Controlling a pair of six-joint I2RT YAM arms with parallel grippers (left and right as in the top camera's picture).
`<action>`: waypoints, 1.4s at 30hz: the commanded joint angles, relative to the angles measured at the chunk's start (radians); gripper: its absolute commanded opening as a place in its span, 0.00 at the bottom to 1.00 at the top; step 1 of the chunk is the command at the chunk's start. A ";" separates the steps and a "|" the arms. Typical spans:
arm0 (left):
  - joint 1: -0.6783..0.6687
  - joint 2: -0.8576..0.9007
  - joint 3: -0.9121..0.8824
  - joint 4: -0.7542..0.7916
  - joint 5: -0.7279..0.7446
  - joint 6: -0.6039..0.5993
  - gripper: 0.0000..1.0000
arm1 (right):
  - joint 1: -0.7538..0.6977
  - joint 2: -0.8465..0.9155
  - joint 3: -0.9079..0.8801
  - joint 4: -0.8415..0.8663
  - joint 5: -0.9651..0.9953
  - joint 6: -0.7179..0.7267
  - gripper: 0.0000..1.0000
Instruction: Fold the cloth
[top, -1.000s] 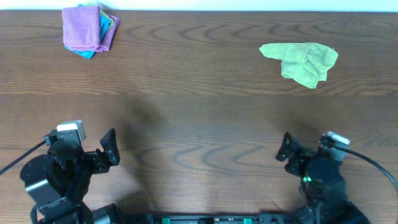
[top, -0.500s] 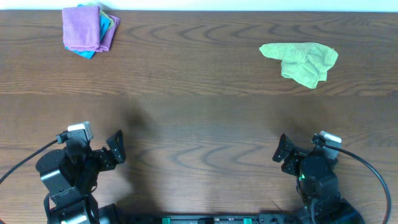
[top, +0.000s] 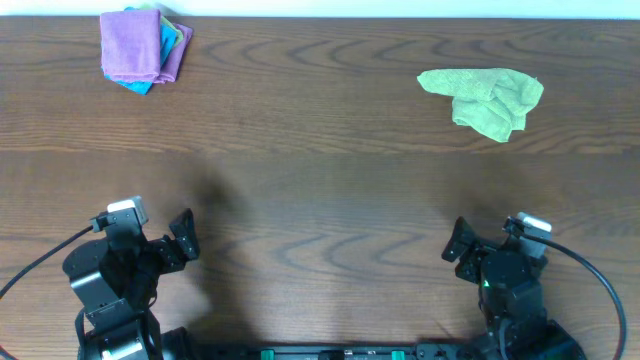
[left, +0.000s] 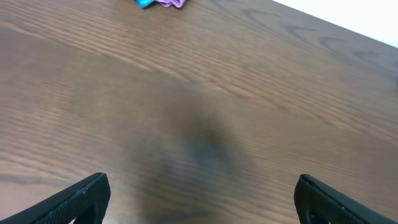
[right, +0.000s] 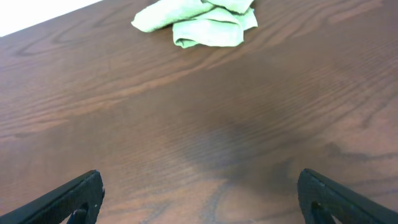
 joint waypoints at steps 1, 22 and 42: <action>-0.004 -0.005 -0.002 -0.019 -0.046 -0.021 0.96 | 0.010 -0.004 0.002 -0.020 0.021 -0.012 0.99; -0.005 0.010 -0.165 0.301 0.305 0.153 0.96 | 0.021 -0.103 0.001 0.004 0.185 0.130 0.99; -0.019 0.098 -0.214 0.341 0.274 0.135 0.96 | 0.024 -0.094 -0.135 -0.057 0.308 0.220 0.99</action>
